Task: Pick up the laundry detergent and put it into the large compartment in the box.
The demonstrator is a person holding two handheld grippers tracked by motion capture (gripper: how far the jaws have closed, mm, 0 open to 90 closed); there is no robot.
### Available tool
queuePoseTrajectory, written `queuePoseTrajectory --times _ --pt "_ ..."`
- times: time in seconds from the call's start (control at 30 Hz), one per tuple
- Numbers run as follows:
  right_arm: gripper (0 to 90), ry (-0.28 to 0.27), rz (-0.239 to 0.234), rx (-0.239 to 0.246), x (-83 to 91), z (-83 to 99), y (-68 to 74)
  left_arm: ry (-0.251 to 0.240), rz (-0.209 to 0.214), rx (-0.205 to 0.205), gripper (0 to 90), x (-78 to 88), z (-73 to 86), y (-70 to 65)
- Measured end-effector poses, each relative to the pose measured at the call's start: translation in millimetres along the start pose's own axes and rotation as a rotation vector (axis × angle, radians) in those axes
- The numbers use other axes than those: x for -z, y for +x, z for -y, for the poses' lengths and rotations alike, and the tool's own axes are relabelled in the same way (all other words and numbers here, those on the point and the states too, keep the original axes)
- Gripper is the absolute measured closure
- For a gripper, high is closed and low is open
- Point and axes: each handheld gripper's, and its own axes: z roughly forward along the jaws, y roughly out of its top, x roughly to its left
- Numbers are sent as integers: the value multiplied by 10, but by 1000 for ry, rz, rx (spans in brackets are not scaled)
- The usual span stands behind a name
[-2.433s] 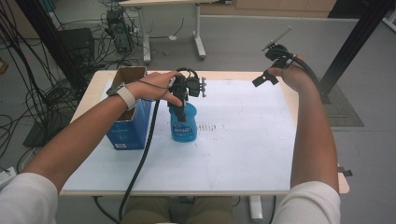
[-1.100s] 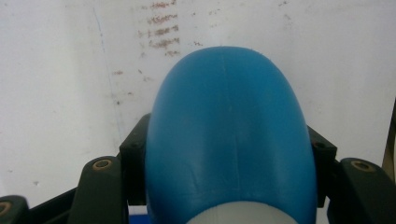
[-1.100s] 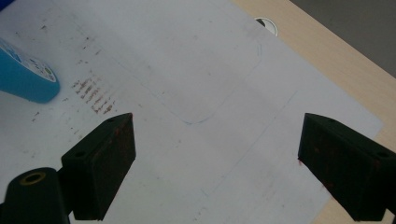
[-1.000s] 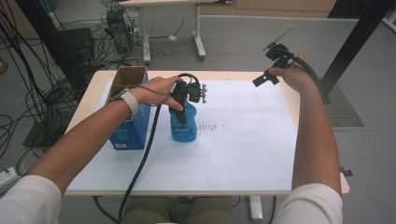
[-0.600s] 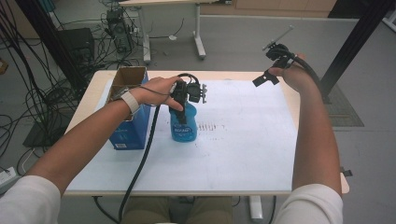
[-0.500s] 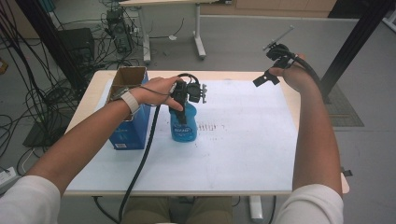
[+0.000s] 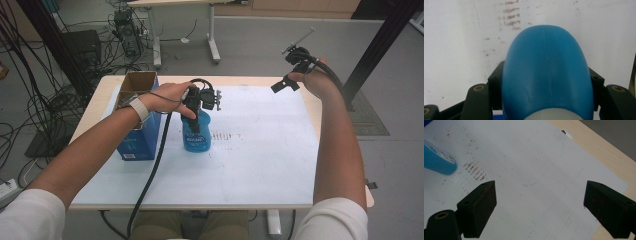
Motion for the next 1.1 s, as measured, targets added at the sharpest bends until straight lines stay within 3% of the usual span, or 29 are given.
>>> queuePoseTrajectory --times 1.1 --pt "111 -6 3 0 10 -9 25 0 0 0 380 0 0 0"
